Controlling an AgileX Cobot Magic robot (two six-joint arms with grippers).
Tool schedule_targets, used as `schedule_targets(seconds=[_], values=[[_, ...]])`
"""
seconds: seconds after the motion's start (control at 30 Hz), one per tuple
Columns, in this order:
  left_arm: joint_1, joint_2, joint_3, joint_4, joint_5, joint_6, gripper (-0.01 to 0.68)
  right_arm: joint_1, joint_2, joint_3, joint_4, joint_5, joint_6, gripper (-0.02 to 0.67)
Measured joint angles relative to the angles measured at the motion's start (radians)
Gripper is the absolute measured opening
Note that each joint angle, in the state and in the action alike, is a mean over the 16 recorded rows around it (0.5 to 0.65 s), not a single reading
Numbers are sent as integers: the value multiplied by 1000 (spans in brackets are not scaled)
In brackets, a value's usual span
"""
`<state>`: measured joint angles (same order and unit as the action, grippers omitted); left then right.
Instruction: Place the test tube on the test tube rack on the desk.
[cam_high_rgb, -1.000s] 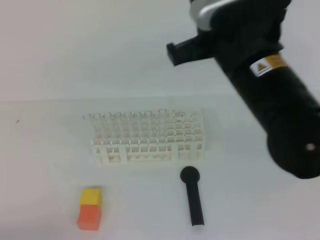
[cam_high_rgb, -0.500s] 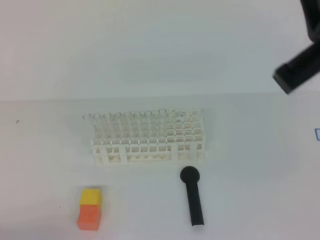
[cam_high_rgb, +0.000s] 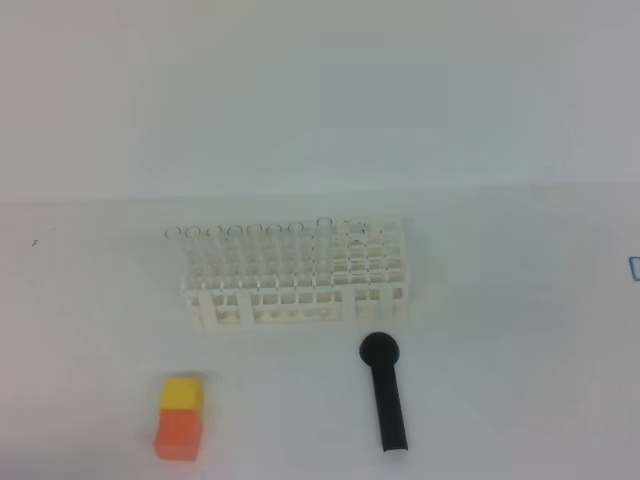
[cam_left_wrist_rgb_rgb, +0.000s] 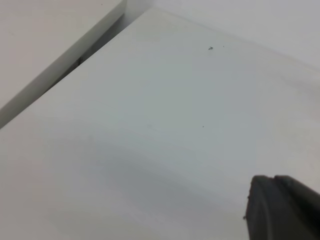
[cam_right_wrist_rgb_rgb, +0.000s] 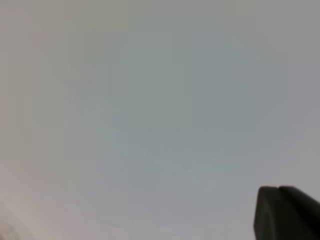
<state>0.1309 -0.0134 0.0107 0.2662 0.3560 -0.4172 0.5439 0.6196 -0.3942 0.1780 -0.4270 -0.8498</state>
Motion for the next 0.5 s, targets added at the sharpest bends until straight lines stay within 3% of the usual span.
schedule_targets(seconds=[0.3,0.5], values=[[0,0,2,0,-1,0,-1,-269,-312,211,-18,93,-1,-1],[1,4,-4,0,2,0,-1,-364,-444,279,-18,131,-1,-1]])
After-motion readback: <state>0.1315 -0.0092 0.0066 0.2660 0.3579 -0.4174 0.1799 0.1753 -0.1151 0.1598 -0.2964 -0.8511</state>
